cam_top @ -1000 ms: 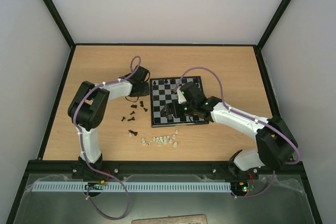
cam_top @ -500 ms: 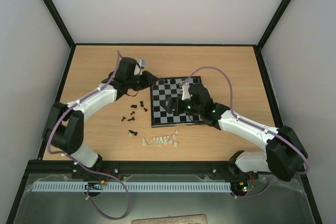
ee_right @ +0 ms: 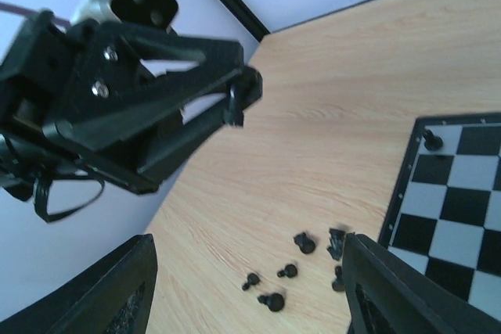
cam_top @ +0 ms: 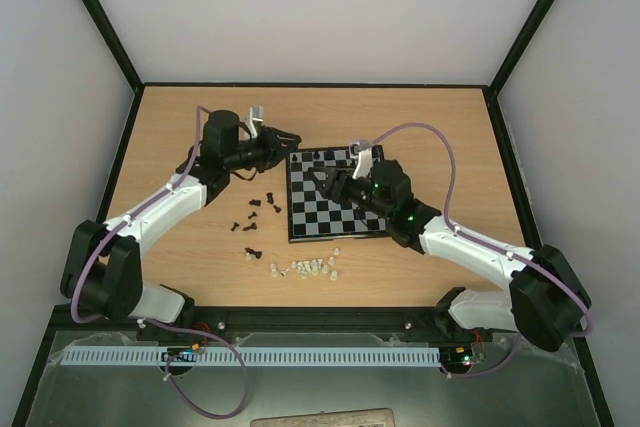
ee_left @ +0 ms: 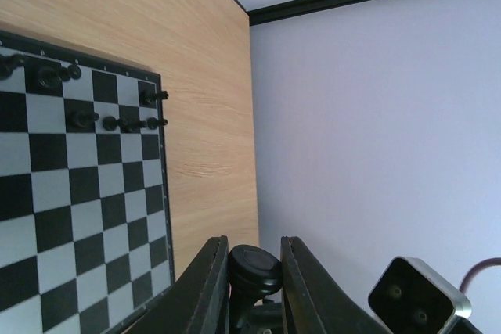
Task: Set up the chess pieces on the board
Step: Place the chess piece on the chessboard.
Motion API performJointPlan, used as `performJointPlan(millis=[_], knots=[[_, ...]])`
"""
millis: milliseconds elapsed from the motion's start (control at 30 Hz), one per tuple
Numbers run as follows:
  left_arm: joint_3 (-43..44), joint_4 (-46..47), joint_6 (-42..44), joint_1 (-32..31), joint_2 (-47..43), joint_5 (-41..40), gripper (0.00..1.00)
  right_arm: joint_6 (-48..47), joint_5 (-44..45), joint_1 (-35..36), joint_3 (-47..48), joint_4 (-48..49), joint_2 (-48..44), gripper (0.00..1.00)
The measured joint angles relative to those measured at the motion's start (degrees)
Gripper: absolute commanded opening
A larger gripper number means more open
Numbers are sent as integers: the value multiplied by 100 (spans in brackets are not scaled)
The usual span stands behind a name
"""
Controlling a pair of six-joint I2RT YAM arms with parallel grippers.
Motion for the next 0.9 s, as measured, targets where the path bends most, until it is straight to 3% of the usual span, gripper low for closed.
performJointPlan(millis=[267,567,900], knots=[[-175,306,-667,-2,-214,140,13,81,0,0,133,509,363,52],[-227,417,-885,-57,-221,155,13,96,-55,0,566,643,730,50],[-254,450,-916,-111,-221,153,13,136,-144,0,962,682,1108,40]])
